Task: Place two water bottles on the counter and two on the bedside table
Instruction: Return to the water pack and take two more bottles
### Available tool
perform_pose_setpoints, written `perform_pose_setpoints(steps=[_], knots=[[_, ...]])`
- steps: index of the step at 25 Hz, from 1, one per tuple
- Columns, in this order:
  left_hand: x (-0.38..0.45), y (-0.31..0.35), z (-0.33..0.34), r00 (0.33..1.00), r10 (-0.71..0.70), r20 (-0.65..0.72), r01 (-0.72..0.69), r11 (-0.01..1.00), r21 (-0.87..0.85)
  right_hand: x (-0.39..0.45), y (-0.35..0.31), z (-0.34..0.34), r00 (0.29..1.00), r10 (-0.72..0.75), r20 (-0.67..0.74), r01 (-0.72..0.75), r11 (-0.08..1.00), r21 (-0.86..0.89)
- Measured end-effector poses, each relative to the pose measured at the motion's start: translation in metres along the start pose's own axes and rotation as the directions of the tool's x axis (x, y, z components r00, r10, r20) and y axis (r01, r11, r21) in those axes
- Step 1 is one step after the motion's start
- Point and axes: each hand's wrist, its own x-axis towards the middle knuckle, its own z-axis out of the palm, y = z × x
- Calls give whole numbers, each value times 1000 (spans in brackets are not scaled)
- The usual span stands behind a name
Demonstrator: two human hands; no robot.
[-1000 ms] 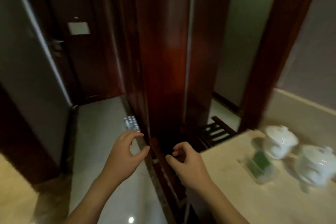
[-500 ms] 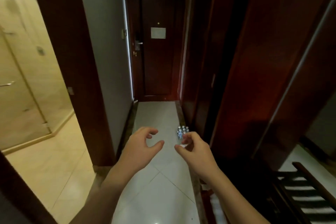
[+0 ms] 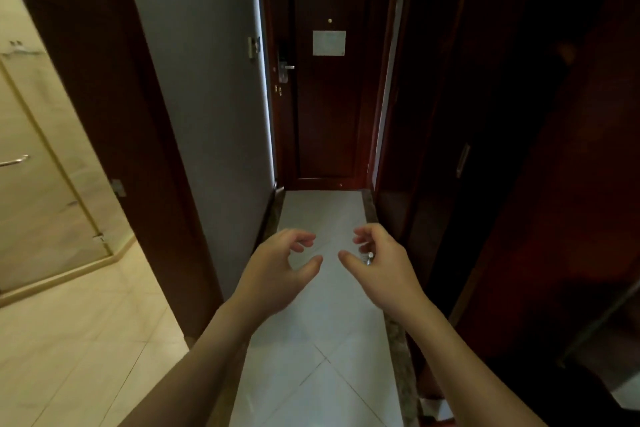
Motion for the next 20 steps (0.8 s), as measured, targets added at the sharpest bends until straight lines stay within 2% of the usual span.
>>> perform_pose_setpoints(steps=[3,9,13,16,20], knots=[[80,-24,12,999,-24,40,25,1000,-13,88,13,-6,1000,5,-3,-5,1000,-20],[215,-82,32,999,-14,30,18,994,-108,232,34,10,999,22,34,-21,999,-42],[316,-129,53,999,17,32,-11,985,-173,329,58,22,999,48,-25,-50,995,-91],[403,-161,68,989,109,103,-86,975,-207,402,72,30,993,60,-106,-71,991,-111],[502,-185,98,940,225,257,-165,958,-237,479,98,32,967,157,-202,-176,981,-81]])
